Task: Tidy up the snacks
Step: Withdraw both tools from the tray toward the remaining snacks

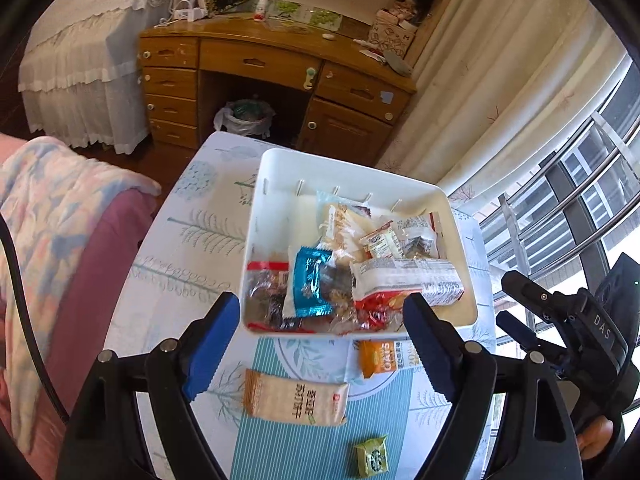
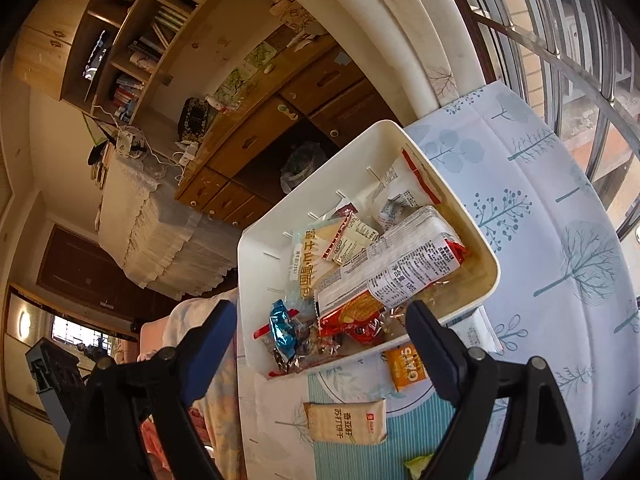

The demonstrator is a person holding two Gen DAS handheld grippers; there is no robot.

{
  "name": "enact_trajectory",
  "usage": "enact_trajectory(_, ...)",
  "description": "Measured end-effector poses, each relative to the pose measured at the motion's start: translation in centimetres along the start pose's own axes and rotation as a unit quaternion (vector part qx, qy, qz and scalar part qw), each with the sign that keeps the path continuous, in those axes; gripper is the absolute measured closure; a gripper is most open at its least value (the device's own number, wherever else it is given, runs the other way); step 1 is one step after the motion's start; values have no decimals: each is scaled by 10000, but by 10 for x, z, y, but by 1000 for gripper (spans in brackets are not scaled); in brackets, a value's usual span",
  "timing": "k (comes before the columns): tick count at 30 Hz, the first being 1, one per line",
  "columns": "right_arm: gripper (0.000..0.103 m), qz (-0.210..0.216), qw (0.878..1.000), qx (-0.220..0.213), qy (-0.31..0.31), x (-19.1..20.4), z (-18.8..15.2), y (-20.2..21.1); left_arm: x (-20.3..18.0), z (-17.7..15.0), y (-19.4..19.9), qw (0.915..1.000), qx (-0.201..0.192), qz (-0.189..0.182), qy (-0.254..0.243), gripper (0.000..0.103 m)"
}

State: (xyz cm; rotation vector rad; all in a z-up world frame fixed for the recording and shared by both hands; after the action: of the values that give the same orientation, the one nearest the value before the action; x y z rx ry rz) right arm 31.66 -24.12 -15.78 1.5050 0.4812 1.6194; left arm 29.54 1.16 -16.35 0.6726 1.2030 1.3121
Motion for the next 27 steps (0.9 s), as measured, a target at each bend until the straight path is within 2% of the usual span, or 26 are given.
enact_trajectory(7,15,-3,9991,354,253,-10,-35,6,13,-49,15,9992,21,176,361,20)
enact_trajectory(17,15,-292,9952,687,629,-28,-81,5,29,-116,15,9955,326,411,788,20)
enact_trajectory(27,15,-724,9814,953,1502,-30,-122,-10,34,-139,18,9940,544,507,797,20)
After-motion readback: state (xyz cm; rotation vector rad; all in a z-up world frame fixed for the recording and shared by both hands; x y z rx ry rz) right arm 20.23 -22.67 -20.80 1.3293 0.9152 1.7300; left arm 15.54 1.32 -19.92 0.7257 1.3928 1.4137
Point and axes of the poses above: each gripper's, at about its wrist camera, not at the fingertips, and y roughly against the way its jaws point, x to its left, z to its top, the point moved 5 cm from there along -y, roughly the way its jaws point, and after that the axes turned 11 degrees about x, right-handed, at the moved point
